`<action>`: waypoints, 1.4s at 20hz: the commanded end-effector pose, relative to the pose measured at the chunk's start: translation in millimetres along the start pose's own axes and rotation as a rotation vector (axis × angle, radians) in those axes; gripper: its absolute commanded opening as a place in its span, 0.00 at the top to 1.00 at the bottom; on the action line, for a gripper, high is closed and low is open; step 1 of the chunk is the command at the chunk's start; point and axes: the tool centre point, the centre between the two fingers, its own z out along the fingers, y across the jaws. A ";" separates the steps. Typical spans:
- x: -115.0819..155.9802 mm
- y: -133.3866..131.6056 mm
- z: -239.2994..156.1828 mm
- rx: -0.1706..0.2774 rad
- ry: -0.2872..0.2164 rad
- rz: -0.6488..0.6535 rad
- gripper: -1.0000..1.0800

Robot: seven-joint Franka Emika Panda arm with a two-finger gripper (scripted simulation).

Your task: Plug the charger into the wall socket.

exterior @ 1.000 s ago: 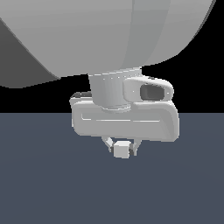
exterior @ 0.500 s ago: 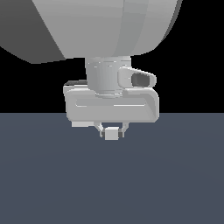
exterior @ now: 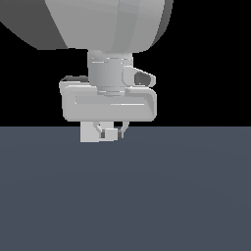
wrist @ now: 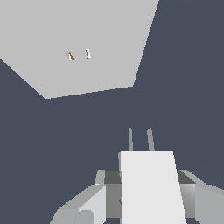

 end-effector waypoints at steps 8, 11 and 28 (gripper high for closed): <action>20.5 -24.5 -10.3 0.056 -0.003 -0.128 1.00; 23.2 -28.9 -11.8 0.065 -0.004 -0.149 1.00; 34.6 -33.9 -8.1 0.071 -0.006 -0.161 1.00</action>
